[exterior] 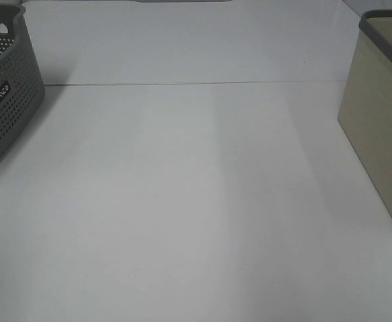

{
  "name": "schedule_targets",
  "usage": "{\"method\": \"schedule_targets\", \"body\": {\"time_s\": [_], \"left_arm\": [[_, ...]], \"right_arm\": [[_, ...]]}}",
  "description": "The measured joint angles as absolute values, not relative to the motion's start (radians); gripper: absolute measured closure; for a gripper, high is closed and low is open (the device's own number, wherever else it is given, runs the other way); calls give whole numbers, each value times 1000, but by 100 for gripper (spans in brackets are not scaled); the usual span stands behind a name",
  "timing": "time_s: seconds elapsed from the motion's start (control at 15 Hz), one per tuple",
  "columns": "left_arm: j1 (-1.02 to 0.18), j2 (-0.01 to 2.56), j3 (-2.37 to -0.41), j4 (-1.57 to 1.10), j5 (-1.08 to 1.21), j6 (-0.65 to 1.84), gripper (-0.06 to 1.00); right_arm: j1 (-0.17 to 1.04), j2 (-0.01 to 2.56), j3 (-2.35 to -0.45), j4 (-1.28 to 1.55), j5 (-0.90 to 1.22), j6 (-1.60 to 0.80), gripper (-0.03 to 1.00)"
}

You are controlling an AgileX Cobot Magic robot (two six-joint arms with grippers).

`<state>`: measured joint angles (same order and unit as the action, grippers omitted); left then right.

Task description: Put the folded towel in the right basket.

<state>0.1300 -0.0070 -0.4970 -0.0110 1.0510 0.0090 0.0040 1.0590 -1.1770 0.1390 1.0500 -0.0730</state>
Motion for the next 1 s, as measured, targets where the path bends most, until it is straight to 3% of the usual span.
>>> {"method": "schedule_targets", "body": {"time_s": [0.13,0.33,1.0], "left_arm": [[130,-7,-497,-11,1051,9,-5],[130,-7,-497,-11,1051,9,-5],[130,-7,-497,-11,1051,9,-5]], "right_arm": [[4,768,-937,139,1019,-86,-1],[4,517,-757,132,1020,-90,-1],[4,173,-524,135,1023,-127,-1]]}}
